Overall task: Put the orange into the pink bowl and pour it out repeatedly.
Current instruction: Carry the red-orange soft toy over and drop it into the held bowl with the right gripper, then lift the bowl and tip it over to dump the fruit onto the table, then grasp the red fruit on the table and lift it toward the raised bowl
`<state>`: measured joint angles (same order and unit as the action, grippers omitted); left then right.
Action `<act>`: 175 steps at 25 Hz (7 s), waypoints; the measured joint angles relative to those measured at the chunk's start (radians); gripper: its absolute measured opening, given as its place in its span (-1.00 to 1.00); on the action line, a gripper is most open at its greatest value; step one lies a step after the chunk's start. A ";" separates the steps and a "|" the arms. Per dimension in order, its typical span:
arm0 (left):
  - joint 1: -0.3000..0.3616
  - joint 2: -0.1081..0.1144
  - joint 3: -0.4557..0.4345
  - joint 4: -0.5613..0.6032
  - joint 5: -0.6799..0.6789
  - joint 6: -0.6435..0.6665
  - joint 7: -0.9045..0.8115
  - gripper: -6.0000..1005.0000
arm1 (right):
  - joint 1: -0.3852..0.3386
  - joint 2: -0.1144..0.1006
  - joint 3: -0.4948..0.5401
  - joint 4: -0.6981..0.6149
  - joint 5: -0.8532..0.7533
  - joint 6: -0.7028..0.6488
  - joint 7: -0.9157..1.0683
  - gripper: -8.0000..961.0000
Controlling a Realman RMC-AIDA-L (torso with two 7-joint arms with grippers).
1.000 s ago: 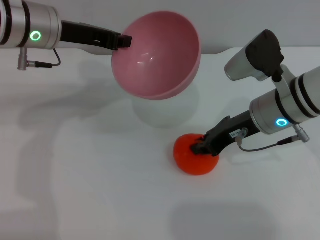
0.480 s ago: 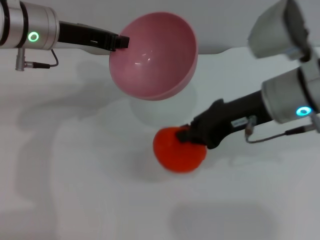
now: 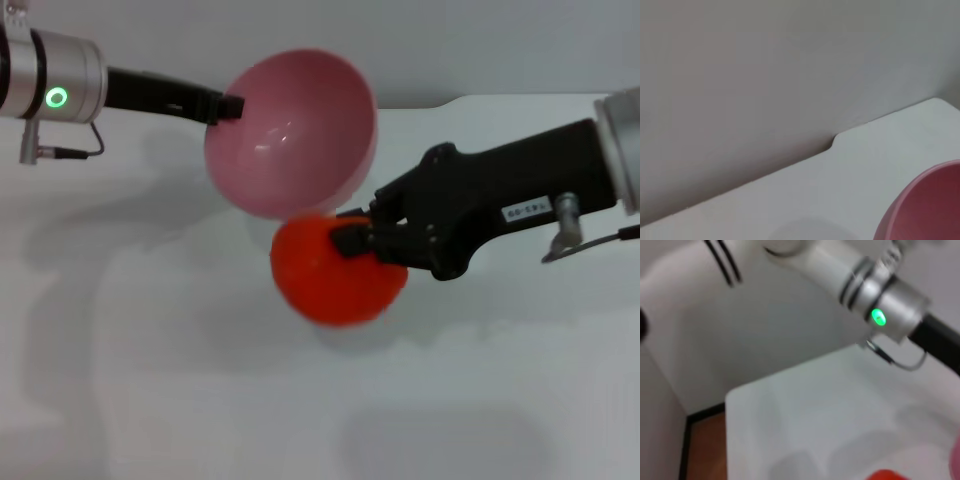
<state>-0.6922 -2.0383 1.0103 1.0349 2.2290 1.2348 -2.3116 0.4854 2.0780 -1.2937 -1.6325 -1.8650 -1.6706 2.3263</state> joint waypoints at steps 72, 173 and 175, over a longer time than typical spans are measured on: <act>-0.007 -0.009 0.210 0.007 0.058 0.056 -0.047 -0.90 | -0.072 0.002 -0.095 0.110 0.020 0.292 -0.209 0.33; 0.337 -0.026 1.044 0.279 -0.260 -1.304 0.252 -0.90 | -0.267 -0.002 -0.017 1.205 1.544 -0.110 -1.411 0.33; 0.304 -0.026 0.888 0.280 -0.334 -1.070 0.184 -0.90 | -0.267 -0.004 -0.017 1.211 1.539 -0.082 -1.411 0.33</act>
<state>-0.3885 -2.0641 1.8984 1.3151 1.8946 0.1650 -2.1274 0.2189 2.0741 -1.3105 -0.4211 -0.3259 -1.7525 0.9158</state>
